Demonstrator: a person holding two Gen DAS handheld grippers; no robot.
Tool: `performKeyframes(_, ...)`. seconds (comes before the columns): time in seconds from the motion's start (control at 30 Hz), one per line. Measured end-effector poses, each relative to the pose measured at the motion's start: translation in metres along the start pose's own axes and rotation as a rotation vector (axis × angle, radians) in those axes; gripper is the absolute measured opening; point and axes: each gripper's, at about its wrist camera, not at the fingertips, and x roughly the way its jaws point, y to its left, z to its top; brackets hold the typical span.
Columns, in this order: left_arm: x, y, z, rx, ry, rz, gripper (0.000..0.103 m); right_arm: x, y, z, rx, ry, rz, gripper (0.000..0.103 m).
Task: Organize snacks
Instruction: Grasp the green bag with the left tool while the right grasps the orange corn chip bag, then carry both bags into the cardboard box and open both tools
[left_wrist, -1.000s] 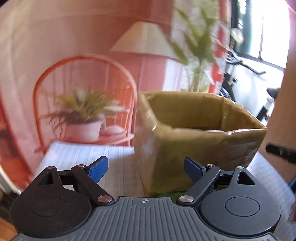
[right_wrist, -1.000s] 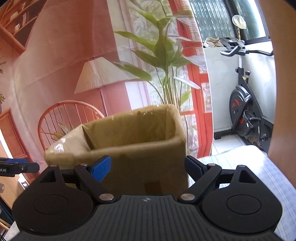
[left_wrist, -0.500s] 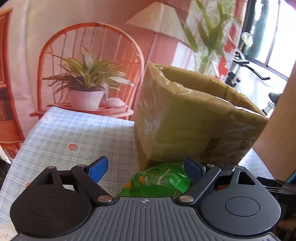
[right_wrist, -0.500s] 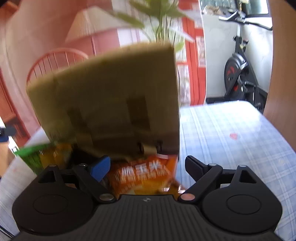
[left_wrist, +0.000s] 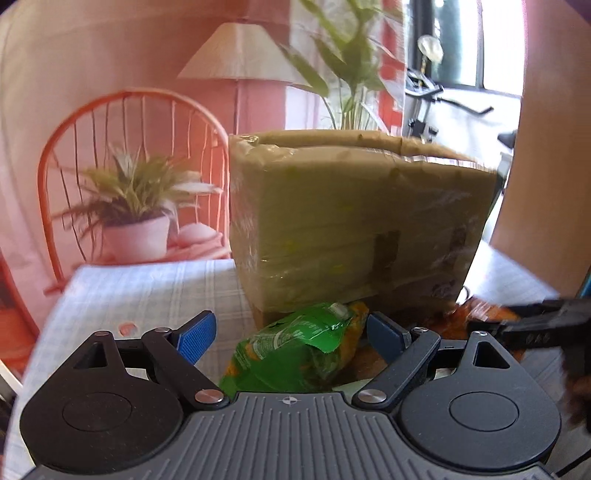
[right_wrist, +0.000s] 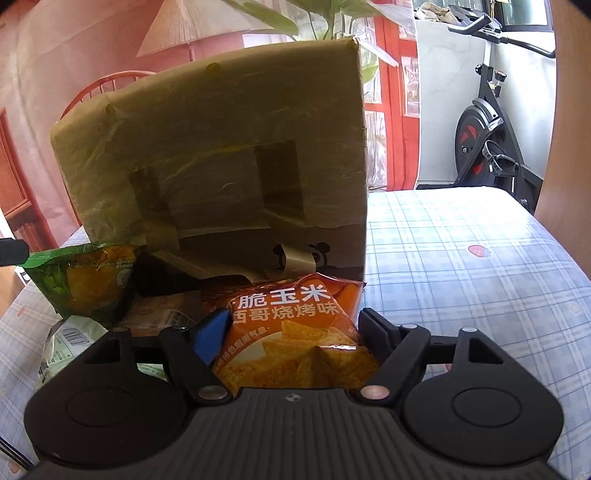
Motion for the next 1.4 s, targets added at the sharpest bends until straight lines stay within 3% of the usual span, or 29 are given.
performKeyframes(0.17, 0.016, -0.007, -0.010, 0.069, 0.030, 0.012, 0.089, 0.001, 0.000, -0.002, 0.018, 0.008, 0.013, 0.077)
performKeyframes(0.27, 0.032, -0.002, -0.013, 0.104, 0.069, 0.012, 0.081, 0.000, -0.001, -0.002, 0.018, 0.014, 0.020, 0.077)
performKeyframes(0.53, 0.059, -0.003, -0.013, 0.186, 0.106, -0.087, 0.085, -0.001, -0.005, -0.004, 0.040, 0.018, 0.032, 0.076)
performKeyframes(0.73, 0.066, -0.013, -0.020, 0.281, 0.134, -0.078, 0.089, 0.000, -0.006, -0.005, 0.062, 0.019, 0.035, 0.076)
performKeyframes(0.8, 0.066, -0.012, -0.024, 0.303, 0.136, -0.065, 0.083, 0.000, -0.006, -0.005, 0.067, 0.019, 0.035, 0.076)
performKeyframes(0.97, 0.055, 0.009, -0.020, 0.167, 0.119, -0.092, 0.073, 0.001, -0.004, -0.006, 0.069, 0.011, 0.034, 0.074)
performKeyframes(1.03, 0.050, 0.014, -0.019, 0.132, 0.103, -0.096, 0.064, -0.001, -0.003, -0.007, 0.070, 0.005, 0.032, 0.072)
performKeyframes(1.4, 0.006, 0.033, -0.003, -0.066, -0.017, -0.132, 0.064, -0.020, 0.000, -0.013, 0.090, -0.032, 0.021, 0.068)
